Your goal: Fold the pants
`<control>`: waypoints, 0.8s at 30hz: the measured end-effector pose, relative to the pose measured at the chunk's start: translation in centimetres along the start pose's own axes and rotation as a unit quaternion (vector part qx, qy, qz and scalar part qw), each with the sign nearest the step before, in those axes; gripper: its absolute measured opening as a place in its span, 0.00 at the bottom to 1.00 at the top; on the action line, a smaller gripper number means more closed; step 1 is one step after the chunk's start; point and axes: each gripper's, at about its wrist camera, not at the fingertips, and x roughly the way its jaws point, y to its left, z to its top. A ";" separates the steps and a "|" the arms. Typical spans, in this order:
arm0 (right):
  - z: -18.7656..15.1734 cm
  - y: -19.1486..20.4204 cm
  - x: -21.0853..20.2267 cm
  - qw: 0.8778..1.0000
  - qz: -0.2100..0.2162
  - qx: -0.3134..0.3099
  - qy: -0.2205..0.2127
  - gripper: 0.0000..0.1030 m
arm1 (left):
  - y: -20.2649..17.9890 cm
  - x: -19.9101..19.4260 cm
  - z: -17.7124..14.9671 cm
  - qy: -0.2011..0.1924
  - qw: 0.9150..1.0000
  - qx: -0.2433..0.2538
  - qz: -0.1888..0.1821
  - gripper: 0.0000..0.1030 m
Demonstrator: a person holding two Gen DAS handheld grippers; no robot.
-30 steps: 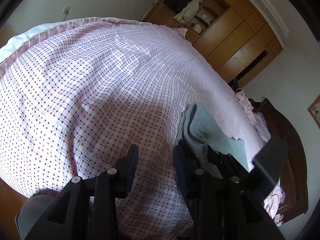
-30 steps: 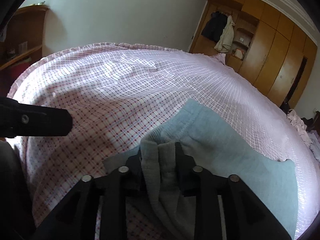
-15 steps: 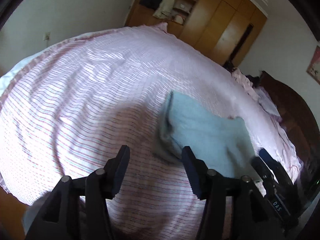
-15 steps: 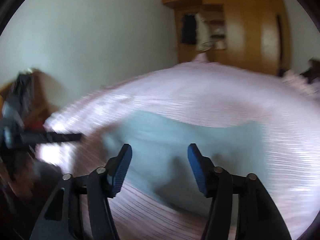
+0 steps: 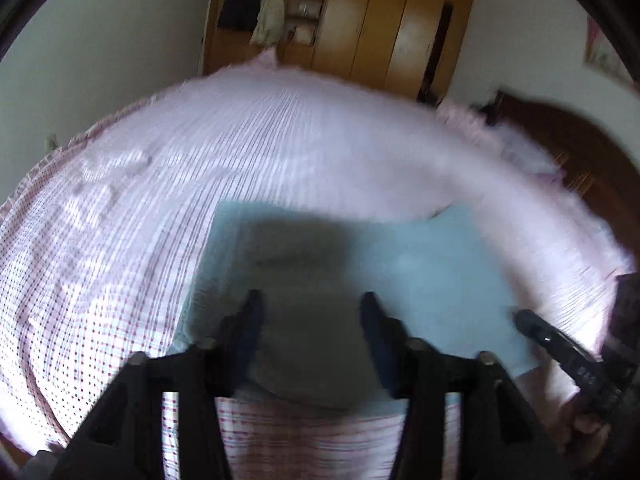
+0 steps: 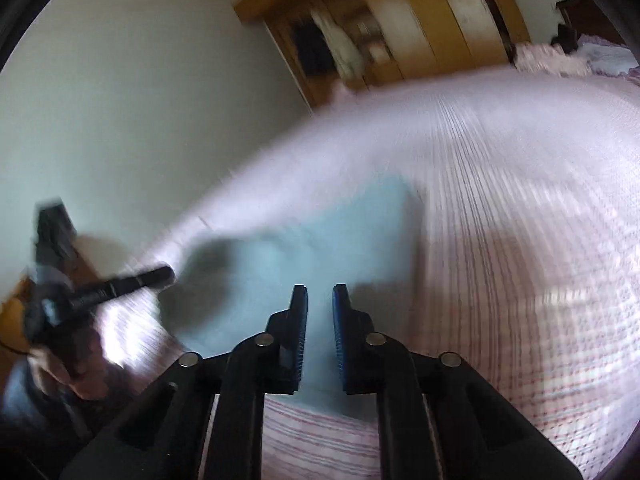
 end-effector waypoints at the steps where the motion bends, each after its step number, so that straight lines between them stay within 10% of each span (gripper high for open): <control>1: -0.9 -0.6 0.6 1.000 -0.006 0.009 0.015 0.00 | 0.3 1.1 -0.5 0.022 1.000 -0.001 0.016 0.38; 7: -1.8 -1.5 -1.0 0.999 0.001 0.036 0.011 0.00 | 0.1 1.0 -1.3 0.024 0.999 0.008 0.031 0.33; 17: 9.7 0.4 1.5 0.996 0.080 0.006 -0.030 0.00 | -3.7 0.9 5.3 -0.017 0.998 0.057 -0.009 0.43; 24: 9.2 -1.7 8.7 0.995 0.081 0.008 0.062 0.00 | -3.7 6.8 6.3 0.030 0.999 0.035 0.019 0.39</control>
